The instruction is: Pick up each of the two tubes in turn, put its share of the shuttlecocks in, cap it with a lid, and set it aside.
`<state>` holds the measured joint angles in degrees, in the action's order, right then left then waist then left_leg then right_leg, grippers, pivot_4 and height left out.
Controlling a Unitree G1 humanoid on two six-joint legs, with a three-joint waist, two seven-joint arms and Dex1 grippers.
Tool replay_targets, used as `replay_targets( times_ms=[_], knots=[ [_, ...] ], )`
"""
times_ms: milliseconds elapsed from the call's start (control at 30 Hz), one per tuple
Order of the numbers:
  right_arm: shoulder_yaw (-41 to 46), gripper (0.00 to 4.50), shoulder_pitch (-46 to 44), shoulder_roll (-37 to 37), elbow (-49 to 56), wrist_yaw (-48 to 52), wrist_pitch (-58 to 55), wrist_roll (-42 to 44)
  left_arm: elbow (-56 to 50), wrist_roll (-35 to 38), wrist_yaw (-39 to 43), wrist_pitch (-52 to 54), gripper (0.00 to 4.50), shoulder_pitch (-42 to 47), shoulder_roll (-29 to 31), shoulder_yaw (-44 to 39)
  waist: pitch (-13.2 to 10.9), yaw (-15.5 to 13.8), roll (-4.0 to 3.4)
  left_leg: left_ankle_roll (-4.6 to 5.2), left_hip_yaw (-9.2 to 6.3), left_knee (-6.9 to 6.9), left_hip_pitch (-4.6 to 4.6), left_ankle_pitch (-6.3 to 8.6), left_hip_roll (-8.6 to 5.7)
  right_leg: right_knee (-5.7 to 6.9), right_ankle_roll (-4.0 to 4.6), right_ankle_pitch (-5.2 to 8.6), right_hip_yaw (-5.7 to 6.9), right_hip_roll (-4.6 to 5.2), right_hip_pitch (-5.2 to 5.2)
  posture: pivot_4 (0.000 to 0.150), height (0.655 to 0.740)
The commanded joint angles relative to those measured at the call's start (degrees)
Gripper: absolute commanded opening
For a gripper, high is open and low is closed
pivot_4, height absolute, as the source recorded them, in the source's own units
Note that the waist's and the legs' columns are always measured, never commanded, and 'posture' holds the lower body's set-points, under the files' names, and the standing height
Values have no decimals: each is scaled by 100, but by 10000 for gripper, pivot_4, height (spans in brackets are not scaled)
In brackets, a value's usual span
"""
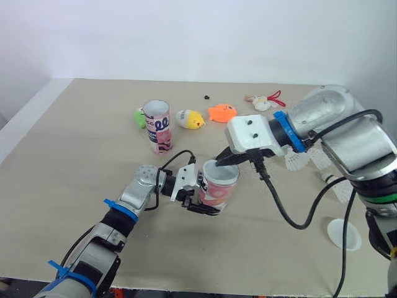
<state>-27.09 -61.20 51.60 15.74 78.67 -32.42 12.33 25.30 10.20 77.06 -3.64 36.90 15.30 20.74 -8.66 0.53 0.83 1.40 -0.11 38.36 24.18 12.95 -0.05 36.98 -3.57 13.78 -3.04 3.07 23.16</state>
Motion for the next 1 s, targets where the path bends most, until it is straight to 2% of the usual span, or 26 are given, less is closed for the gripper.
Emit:
replay_targets(
  times_ms=[33,233,1000],
  knots=[
    [115,669,-211,48,22,35,33,-336,97,-267,21,96,32484,-163,189,127,0,48,-1,-2,0,0,0,-6,2,0,-2,-4,0,-2,-1,1500,7400],
    [256,669,-413,98,262,319,8,-232,94,-266,31,114,32484,-145,182,151,0,67,-1,-6,-2,-7,5,-16,5,4,32,-25,0,-4,4,1500,7400],
    [39,669,-728,-151,-146,1079,735,-856,186,-265,-52,107,32484,-167,93,143,-1,66,0,-8,-2,-30,10,-16,-14,4,6,-24,4,13,11,1500,7400]
  ],
)
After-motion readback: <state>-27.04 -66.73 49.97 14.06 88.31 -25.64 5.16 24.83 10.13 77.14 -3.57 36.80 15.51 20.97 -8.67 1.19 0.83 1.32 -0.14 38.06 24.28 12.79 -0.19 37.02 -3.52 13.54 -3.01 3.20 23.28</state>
